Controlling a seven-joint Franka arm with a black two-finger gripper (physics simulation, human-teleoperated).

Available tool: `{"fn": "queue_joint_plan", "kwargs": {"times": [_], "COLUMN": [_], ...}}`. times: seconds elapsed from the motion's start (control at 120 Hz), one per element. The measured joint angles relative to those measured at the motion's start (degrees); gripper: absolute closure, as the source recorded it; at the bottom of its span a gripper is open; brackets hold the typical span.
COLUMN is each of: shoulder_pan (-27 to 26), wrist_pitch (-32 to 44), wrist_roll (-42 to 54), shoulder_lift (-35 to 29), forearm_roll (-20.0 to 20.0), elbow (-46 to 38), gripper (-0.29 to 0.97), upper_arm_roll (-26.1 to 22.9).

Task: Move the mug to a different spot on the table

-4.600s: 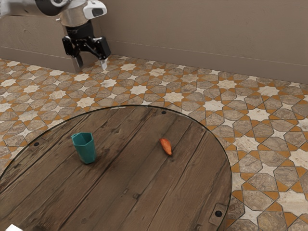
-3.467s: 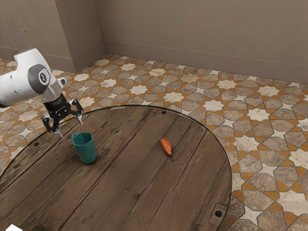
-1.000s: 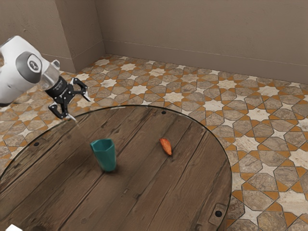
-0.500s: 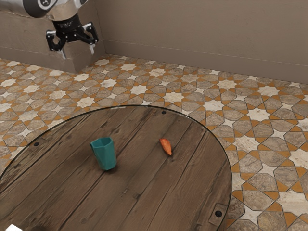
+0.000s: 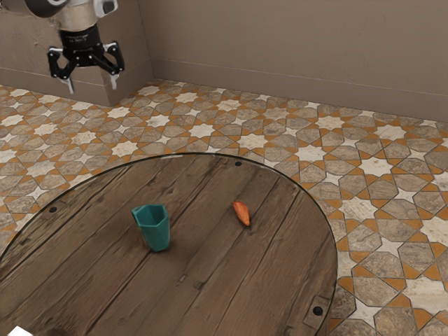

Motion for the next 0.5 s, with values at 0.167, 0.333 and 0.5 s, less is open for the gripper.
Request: {"fn": "queue_joint_plan", "kwargs": {"times": [0.167, 0.333, 0.5], "shoulder_pan": [-2.0, -1.6, -1.1], "wrist_pitch": [-0.6, -0.8, -0.9], "wrist_roll": [0.9, 1.5, 2.0], "shoulder_lift": [0.0, 0.0, 0.0], "forearm_roll": [0.0, 0.0, 0.0], "elbow": [0.0, 0.0, 0.0], "gripper": [0.0, 0.0, 0.0], "upper_arm_roll": [0.0, 0.0, 0.0]}}
